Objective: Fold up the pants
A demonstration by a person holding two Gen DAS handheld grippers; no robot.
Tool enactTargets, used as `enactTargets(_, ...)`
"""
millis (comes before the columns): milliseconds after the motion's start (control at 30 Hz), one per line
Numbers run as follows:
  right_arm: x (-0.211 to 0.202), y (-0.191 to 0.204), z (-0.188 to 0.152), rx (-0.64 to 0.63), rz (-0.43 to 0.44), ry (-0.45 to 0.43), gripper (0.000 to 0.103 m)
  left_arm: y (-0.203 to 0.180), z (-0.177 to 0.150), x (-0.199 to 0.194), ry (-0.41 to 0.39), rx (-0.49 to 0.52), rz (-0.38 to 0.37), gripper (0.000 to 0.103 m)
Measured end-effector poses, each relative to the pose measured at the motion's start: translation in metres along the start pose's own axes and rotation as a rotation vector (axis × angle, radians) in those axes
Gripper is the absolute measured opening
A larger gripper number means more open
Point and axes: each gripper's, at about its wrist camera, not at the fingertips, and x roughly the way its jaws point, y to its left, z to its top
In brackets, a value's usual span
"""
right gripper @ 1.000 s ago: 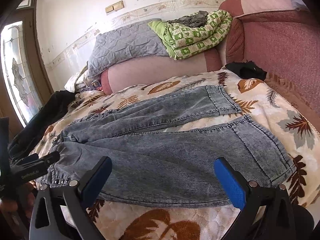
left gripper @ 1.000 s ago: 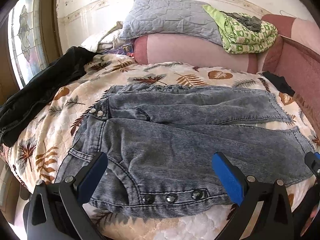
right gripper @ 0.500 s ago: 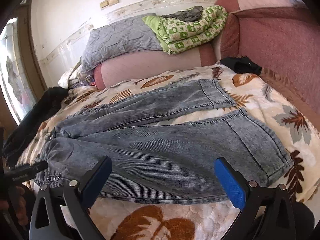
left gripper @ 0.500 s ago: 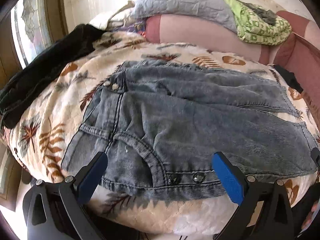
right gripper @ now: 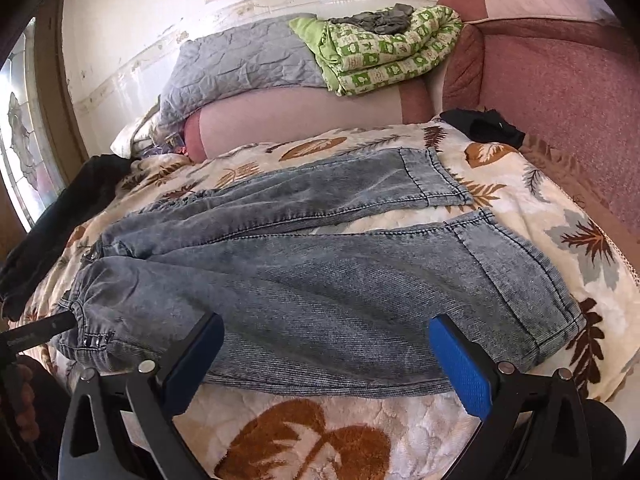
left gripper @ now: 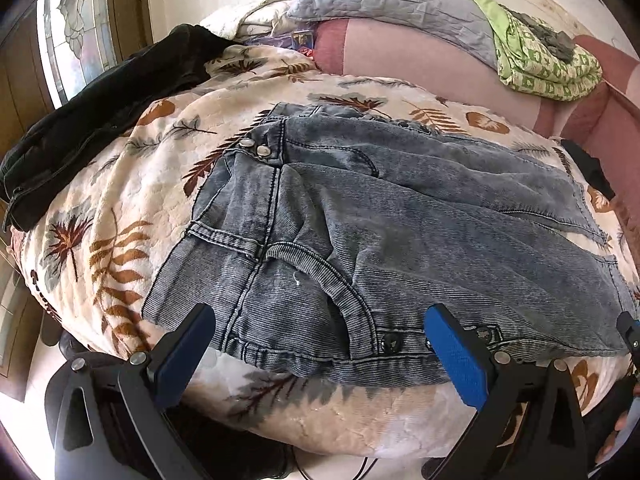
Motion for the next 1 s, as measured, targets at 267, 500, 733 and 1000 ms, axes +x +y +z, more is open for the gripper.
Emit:
enactTargets(267, 0.002, -0.007, 0.000, 0.032, -0.004, 0.016, 0.103, 0.005, 0.000, 0.003, 0.005, -0.008, -0.004, 0.103)
enactTargets(500, 0.003, -0.011, 0.001, 0.067, 0.042, 0.051, 0.103, 0.012, -0.001, 0.005, 0.017, -0.024, -0.018, 0.103)
enactTargets(733, 0.000, -0.081, -0.006, 0.504, 0.316, 0.241, 0.103, 0.044, -0.002, 0.027, 0.143, -0.213, -0.164, 0.103)
enactTargets(1000, -0.001, -0.185, 0.006, 0.805, 0.214, 0.254, 0.103, 0.052, 0.009, 0.037, 0.166, -0.229, -0.127, 0.103)
